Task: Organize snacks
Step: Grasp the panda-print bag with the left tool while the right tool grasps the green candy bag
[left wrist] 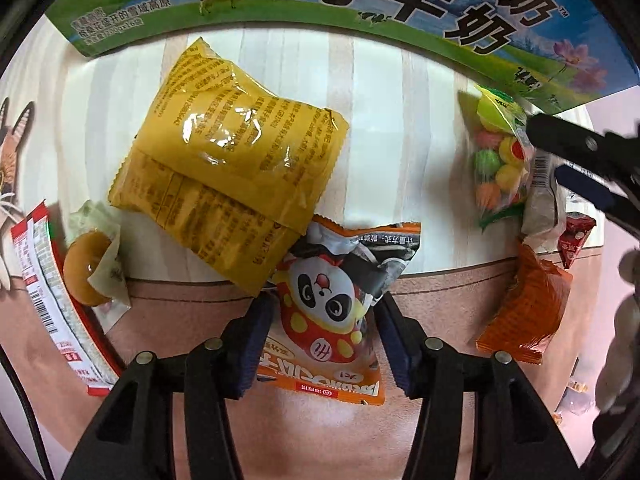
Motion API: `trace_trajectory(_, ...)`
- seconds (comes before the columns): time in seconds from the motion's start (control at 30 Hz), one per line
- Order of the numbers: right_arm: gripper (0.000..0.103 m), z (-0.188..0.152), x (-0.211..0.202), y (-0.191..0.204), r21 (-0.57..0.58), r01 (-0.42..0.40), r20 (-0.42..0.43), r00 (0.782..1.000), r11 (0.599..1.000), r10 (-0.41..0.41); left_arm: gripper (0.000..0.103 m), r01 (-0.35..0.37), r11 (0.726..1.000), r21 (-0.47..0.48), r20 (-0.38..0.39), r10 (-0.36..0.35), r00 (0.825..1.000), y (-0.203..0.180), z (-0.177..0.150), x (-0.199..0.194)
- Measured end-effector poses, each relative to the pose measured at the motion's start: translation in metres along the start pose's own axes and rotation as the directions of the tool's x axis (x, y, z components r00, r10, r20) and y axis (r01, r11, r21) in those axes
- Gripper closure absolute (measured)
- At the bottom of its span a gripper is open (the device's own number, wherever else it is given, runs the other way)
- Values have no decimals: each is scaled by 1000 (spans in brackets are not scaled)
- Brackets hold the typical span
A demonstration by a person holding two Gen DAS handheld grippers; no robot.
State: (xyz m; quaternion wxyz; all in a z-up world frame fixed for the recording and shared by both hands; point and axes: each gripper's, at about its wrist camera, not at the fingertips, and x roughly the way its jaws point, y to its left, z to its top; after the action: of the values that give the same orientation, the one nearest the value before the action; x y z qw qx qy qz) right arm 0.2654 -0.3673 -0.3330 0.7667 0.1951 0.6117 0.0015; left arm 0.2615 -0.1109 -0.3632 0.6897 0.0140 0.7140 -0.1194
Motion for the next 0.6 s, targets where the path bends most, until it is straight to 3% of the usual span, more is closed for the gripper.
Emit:
trace_trajectory(0.13, 8, 7, 12, 9, -22, 30, 1, 1000, 999, -30, 43, -7, 999, 34, -1, 7, 1000, -17, 4, 11)
trace_trajectory(0.2, 8, 5, 17, 19, -59, 29, -7, 1000, 998, -29, 33, -47, 998, 47, 1, 47, 999, -25, 5, 12)
trace_trajectory(0.3, 10, -8, 24, 36, -105, -84, -92, 993, 991, 75, 33, -60, 998, 34, -8, 61, 998, -19, 2, 18)
trace_trajectory(0.47, 11, -22, 18, 27, -42, -70, -41, 997, 997, 68, 33, -36, 999, -21, -11, 36, 999, 1, -4, 15)
trace_trajectory(0.6, 11, -14, 21, 15, 21, -50, -1, 999, 999, 50, 33, -45, 999, -23, -18, 44, 999, 0, -12, 15)
